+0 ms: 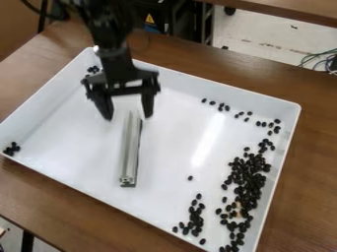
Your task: Sweep into pile
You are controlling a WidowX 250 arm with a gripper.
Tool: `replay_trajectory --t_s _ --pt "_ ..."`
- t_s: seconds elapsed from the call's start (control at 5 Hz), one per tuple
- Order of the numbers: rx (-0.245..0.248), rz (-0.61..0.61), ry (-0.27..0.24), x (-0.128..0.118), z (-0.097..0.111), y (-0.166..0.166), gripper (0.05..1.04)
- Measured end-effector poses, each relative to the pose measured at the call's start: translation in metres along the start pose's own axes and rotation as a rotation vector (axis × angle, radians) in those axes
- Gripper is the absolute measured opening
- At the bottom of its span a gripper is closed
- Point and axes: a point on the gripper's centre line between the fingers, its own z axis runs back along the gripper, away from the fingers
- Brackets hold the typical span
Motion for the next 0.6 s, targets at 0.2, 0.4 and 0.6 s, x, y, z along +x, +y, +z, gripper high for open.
replay_trajectory --t_s 0.2,0.4,0.6 --pt "-0.089 0.090 -0.013 0.015 0.015 0.012 0.999" --pt "-0.031 0.123 -0.025 0.025 0.024 0.031 0.999" --pt "0.123 0.145 -0.026 0.027 0.026 0.074 0.999"
